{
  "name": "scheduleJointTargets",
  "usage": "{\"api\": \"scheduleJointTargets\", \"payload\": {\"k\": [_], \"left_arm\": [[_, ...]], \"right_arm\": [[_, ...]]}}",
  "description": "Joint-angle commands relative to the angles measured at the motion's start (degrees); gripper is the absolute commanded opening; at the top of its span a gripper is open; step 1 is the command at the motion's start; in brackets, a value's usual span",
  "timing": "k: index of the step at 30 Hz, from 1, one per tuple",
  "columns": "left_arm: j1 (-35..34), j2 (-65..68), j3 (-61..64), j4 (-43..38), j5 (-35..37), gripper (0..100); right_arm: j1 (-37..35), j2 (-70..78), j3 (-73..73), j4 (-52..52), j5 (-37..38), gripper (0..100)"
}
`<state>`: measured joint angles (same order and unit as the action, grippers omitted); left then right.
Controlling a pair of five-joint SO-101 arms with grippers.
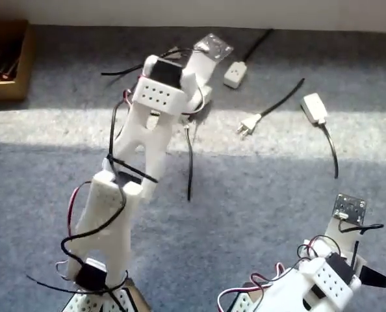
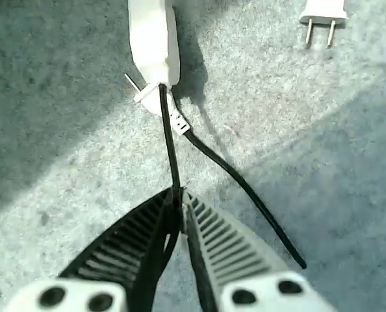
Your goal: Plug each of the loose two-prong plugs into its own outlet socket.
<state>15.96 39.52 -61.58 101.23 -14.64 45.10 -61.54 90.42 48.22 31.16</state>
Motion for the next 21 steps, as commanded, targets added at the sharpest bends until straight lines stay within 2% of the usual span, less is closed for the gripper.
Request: {"api": "scheduleJointTargets", "payload": {"k": [1, 7, 12, 15, 18, 21], "left_arm": [[-1.01, -23.34, 11.82, 0.53, -1.58, 0], [3.30, -53.58, 37.93, 0.53, -1.93, 0], [11.30, -74.07, 66.86, 0.44, -7.47, 0], [12.44, -84.97, 80.13, 0.44, -9.14, 0], [5.76, -93.58, 88.84, -3.52, -14.59, 4], [-6.46, -95.96, 97.98, -13.63, -17.14, 17]], "right_arm": [[-1.71, -0.04, 0.57, -1.01, 0.70, 58.6], [-1.71, -0.04, 0.57, -1.01, 0.70, 58.6], [-1.71, -0.04, 0.66, -1.01, 0.70, 58.6], [-1.36, -0.04, 0.66, -1.01, 0.70, 58.6], [-1.27, 0.04, 0.75, -0.66, 0.70, 58.6], [-1.71, 0.04, 0.92, 1.27, 0.70, 58.6]]}}
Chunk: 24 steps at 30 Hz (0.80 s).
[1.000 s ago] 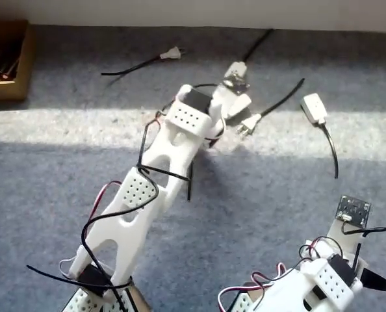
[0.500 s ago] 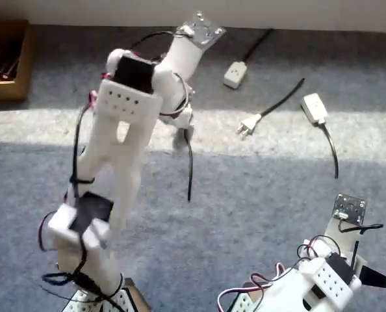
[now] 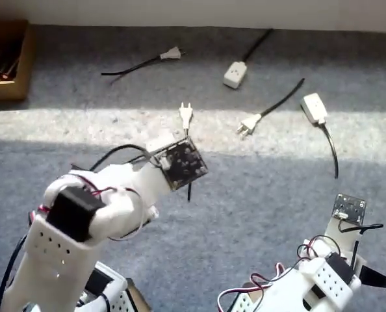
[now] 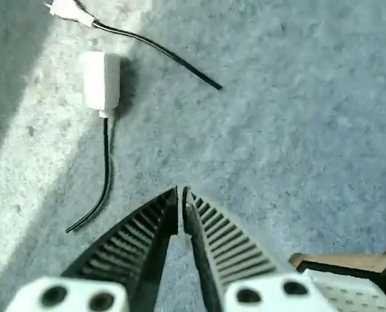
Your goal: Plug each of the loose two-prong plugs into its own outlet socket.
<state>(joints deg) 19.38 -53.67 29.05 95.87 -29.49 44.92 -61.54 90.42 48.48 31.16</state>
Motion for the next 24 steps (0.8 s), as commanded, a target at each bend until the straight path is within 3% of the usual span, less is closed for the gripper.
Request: {"api": "scheduleJointTargets", "payload": {"k": [1, 4, 10, 16, 24], "left_arm": [[-13.05, -2.24, 9.98, -12.31, -2.64, 21], [-19.03, 2.07, 13.23, -23.91, -2.64, 25], [-19.74, 25.36, 7.34, -41.58, -2.20, 23], [-20.26, 51.47, -12.97, -43.34, 0.18, 23], [-19.12, 66.33, -24.75, -43.60, 0.09, 22]], "right_arm": [[-1.54, 0.04, 0.84, 1.10, 0.70, 58.6], [-1.54, 0.04, 0.84, 1.10, 0.70, 58.6], [-1.54, 0.04, 1.10, 1.10, 0.70, 58.6], [-1.54, 0.04, 1.10, 1.10, 0.70, 58.6], [-1.54, 0.04, 1.10, 1.01, 0.70, 58.6]]}}
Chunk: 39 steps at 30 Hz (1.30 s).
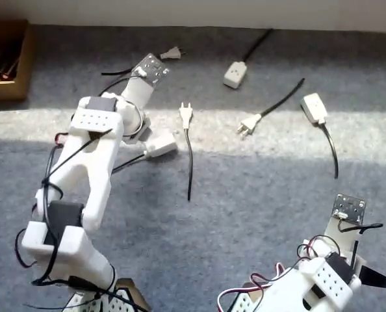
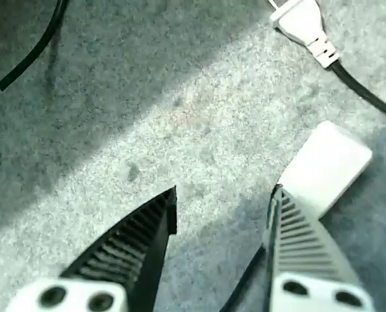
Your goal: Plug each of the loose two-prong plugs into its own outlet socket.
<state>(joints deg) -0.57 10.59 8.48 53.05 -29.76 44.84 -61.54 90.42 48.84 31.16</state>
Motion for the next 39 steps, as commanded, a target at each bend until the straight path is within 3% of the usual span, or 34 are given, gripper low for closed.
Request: {"api": "scheduleJointTargets", "payload": {"k": [1, 8, 13, 18, 23, 34, 39], "left_arm": [[0.92, 3.21, -4.79, -1.32, 0.35, 22], [1.89, 6.20, -3.12, -1.67, 0.35, 22], [7.96, -1.98, 2.51, 8.44, 0.44, 22], [12.97, -11.65, 12.09, 9.23, 0.44, 22], [8.31, -17.54, 9.98, 8.26, 0.00, 23], [7.69, -7.87, 2.86, 12.92, -26.81, 25], [10.68, -5.32, -0.66, 14.51, -31.30, 27]], "right_arm": [[-1.45, 0.04, 1.10, 0.66, 0.70, 58.6], [-1.45, 0.04, 1.19, 0.66, 0.70, 58.6], [-1.54, 0.04, 1.19, 0.57, 0.70, 58.6], [-1.54, 0.04, 1.19, 0.57, 0.70, 58.6], [-1.54, 0.04, 1.19, 0.57, 0.70, 58.6], [-1.54, 0.04, 1.27, 0.57, 0.70, 58.6], [-1.54, 0.04, 1.27, 0.57, 0.70, 58.6]]}}
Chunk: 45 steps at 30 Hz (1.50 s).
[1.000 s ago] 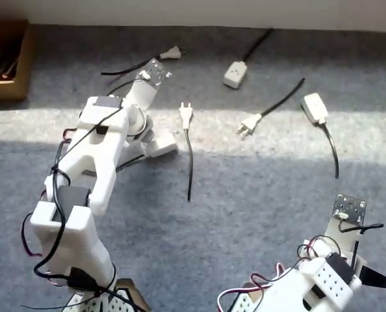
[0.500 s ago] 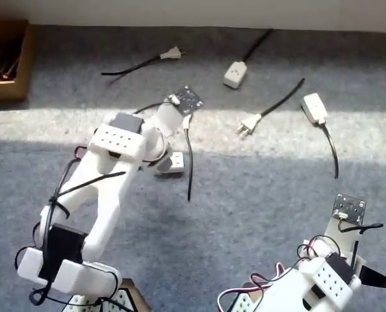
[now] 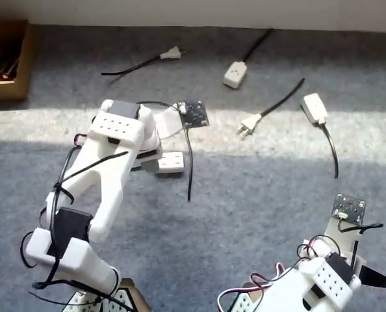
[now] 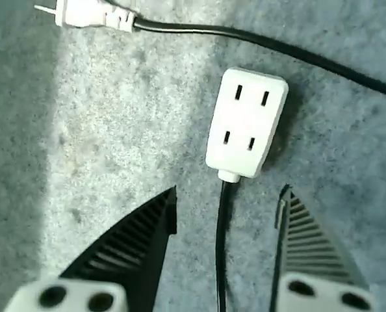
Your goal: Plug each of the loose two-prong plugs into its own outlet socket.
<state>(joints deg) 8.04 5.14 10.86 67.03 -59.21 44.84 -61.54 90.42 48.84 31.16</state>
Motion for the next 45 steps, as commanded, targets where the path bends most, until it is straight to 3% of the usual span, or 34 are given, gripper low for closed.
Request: {"api": "scheduleJointTargets", "payload": {"k": [1, 17, 22, 25, 33, 45], "left_arm": [[2.59, 0.57, -3.38, 0.44, -1.85, 27], [4.70, 14.64, -3.47, -9.05, -1.93, 26], [5.93, 14.64, -3.47, -8.44, -2.02, 9], [7.16, 14.64, -3.74, -3.08, -2.02, 2], [7.87, 14.46, -2.24, 8.09, -1.93, 0], [14.02, -12.79, 22.11, 0.97, -1.49, 4]], "right_arm": [[-1.54, 0.04, 1.27, 0.57, 0.70, 58.6], [-1.54, 0.04, 1.27, 0.57, 0.70, 58.6], [-1.54, 0.04, 1.27, 0.57, 0.70, 58.6], [-1.54, 0.04, 1.27, 0.57, 0.70, 58.6], [-1.54, 0.04, 1.27, 0.57, 0.70, 58.6], [-1.54, 0.04, 1.27, 0.66, 0.79, 58.6]]}}
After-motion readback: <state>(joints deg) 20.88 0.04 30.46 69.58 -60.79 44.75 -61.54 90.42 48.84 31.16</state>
